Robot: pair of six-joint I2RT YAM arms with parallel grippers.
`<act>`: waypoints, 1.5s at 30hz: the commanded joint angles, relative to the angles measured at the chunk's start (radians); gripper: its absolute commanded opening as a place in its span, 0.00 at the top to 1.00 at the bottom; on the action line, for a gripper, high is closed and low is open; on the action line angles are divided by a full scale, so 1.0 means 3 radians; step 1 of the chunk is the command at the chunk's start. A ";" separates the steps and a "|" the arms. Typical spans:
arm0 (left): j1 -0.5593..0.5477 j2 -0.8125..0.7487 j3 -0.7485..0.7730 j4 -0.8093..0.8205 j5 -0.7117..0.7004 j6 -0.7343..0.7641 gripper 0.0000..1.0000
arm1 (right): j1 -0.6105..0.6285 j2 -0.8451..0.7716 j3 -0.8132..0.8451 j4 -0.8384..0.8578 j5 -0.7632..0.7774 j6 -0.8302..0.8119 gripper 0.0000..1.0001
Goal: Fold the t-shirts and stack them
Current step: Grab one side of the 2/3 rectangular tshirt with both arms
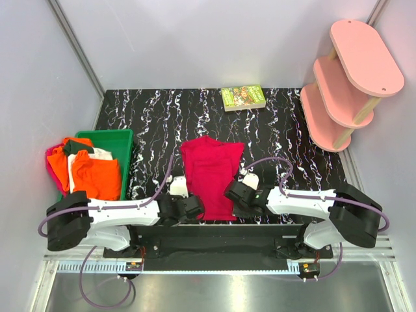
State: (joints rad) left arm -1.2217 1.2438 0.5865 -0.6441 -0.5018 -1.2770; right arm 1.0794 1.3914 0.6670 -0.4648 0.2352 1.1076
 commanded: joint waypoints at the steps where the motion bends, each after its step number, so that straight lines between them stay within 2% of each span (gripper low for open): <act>1: -0.0029 0.0077 -0.0068 0.0148 0.0128 -0.0054 0.43 | 0.0012 0.0020 -0.0081 -0.0317 0.0193 -0.0051 1.00; 5: -0.0034 0.0185 -0.0084 0.0158 0.0195 -0.0054 0.47 | 0.0012 0.0030 -0.0076 -0.0312 0.0193 -0.0041 1.00; 9: -0.0034 0.0313 -0.0099 0.0183 0.0261 -0.0069 0.55 | 0.0012 0.0020 -0.0076 -0.0317 0.0188 -0.0036 1.00; 11: -0.0034 0.0333 -0.0124 0.0199 0.0282 -0.0079 0.65 | 0.0012 -0.0005 -0.0081 -0.0317 0.0188 -0.0036 1.00; 12: -0.0034 0.0328 -0.0135 0.0199 0.0292 -0.0084 0.77 | 0.0012 -0.0005 -0.0081 -0.0322 0.0193 -0.0026 1.00; 15: -0.0039 0.0226 -0.0186 0.0189 0.0292 -0.0105 1.00 | 0.0012 -0.0021 -0.0091 -0.0332 0.0183 -0.0021 1.00; 21: -0.0100 -0.0090 -0.0217 0.0021 0.0211 -0.0115 1.00 | 0.0017 -0.0102 -0.0086 -0.0388 0.0198 -0.0005 1.00; 27: -0.0162 -0.0285 0.0120 -0.0342 -0.0101 -0.0018 1.00 | 0.0022 -0.0282 0.0149 -0.0511 0.0453 -0.0138 1.00; 34: -0.0162 -0.0260 0.0647 -0.0552 -0.0444 0.0156 1.00 | 0.0022 -0.0154 0.0645 -0.0613 0.0719 -0.0460 1.00; 40: 0.0002 -0.0245 0.0929 -0.0604 -0.0602 0.0375 1.00 | -0.0064 -0.0021 0.1053 -0.0634 0.0888 -0.0731 1.00; 45: 0.0262 -0.0280 0.1123 -0.0599 -0.0684 0.0611 1.00 | -0.0289 0.0035 0.1258 -0.0629 0.0934 -0.0977 1.00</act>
State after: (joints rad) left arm -1.1938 1.1736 0.8509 -0.8173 -0.6247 -1.1694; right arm 1.0454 1.3922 0.9741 -0.6418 0.4347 0.8936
